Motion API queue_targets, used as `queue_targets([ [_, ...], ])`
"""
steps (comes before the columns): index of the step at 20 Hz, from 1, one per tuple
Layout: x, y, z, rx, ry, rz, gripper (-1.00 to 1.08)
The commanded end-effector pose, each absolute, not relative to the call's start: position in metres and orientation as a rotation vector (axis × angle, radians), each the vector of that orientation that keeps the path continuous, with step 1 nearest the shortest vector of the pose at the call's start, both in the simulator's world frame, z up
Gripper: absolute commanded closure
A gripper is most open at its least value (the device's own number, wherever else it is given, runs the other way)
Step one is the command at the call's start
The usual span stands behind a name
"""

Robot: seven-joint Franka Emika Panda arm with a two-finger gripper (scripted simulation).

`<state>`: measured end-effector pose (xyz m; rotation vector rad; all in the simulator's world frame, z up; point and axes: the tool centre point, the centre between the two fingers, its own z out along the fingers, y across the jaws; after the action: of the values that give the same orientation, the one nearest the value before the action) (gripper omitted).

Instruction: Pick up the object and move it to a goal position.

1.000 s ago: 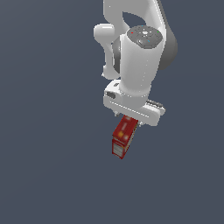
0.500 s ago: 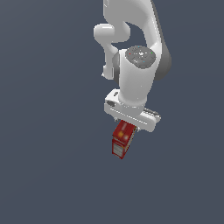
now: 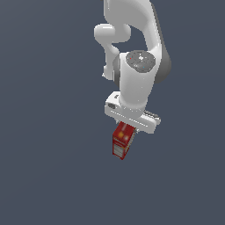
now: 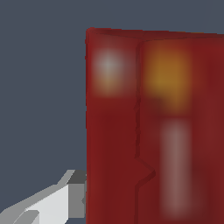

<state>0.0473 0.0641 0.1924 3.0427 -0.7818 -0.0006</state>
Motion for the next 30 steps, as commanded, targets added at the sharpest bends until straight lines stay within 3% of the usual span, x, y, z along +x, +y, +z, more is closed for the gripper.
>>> queue_targets([
  [1, 0.047, 0.064, 0.192, 3.043, -0.783, 0.0, 1.08],
  [16, 0.032, 0.062, 0.202, 3.043, -0.782, 0.0, 1.08],
  [30, -0.048, 0.051, 0.251, 3.043, -0.782, 0.0, 1.08],
])
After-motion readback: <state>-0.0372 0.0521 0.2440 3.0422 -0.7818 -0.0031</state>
